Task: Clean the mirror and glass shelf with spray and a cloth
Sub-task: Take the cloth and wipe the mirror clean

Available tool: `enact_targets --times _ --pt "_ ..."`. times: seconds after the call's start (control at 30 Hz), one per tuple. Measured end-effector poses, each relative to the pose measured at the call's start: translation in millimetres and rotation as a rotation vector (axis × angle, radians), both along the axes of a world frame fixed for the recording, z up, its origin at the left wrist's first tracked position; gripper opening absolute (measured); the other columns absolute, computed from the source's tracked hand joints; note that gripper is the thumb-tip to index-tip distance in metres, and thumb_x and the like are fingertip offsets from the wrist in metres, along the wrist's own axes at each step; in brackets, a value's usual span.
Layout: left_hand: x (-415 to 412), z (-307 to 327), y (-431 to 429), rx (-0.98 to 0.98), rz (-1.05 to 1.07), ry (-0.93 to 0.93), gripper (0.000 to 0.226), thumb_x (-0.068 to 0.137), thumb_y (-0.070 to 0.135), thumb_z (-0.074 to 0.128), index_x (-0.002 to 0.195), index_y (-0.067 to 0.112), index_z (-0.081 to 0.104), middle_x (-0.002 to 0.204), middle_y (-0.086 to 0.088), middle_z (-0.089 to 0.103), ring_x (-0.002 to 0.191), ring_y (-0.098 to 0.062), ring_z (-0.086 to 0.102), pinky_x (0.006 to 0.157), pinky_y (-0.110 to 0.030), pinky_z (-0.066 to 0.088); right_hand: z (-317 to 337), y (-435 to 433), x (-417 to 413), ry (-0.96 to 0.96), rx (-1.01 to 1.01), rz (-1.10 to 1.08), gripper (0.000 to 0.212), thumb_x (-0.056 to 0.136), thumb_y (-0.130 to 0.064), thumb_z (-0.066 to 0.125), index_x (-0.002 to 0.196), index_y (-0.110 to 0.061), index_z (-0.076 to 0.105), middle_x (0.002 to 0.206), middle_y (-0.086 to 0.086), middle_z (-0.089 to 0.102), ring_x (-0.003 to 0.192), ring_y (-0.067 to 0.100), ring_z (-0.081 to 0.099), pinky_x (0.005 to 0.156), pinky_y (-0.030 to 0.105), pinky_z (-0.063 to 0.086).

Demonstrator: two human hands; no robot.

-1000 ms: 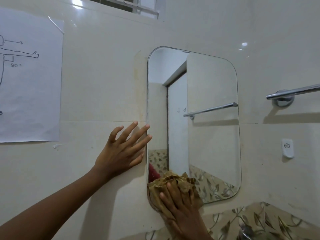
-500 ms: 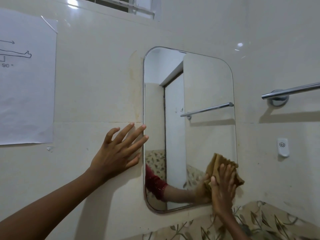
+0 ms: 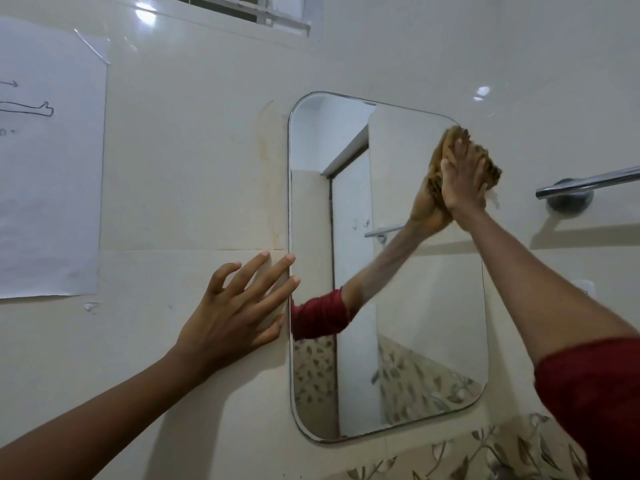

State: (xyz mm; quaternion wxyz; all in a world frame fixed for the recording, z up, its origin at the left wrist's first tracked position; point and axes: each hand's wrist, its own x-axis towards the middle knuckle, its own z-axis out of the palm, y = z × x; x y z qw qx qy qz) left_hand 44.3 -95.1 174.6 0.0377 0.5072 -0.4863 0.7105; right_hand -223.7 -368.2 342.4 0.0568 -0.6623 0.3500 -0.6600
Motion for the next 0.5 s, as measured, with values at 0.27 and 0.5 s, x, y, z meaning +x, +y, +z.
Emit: enact_targets --times 0.27,0.5 --pt "3 0 -3 -0.013 -0.003 -0.017 0.054 0.091 0.046 0.033 0.137 0.02 0.044 0.15 -0.007 0.035 0.134 -0.032 0.041 0.1 -0.044 0.026 22 -2 4 0.054 -0.134 -0.019 0.057 0.096 -0.043 0.024 0.147 -0.036 0.0 0.16 -0.004 -0.002 0.147 0.023 -0.007 0.117 0.054 -0.003" --pt "3 -1 -2 -0.015 0.004 -0.019 0.056 0.091 0.047 0.032 0.139 0.02 0.041 0.152 -0.007 0.032 0.134 -0.032 0.039 0.1 -0.045 0.025 -129 19 4 0.137 -0.196 0.125 0.059 0.093 -0.034 0.028 0.138 -0.043 -0.009 0.158 -0.004 -0.009 0.146 0.018 -0.011 0.119 0.053 -0.004"
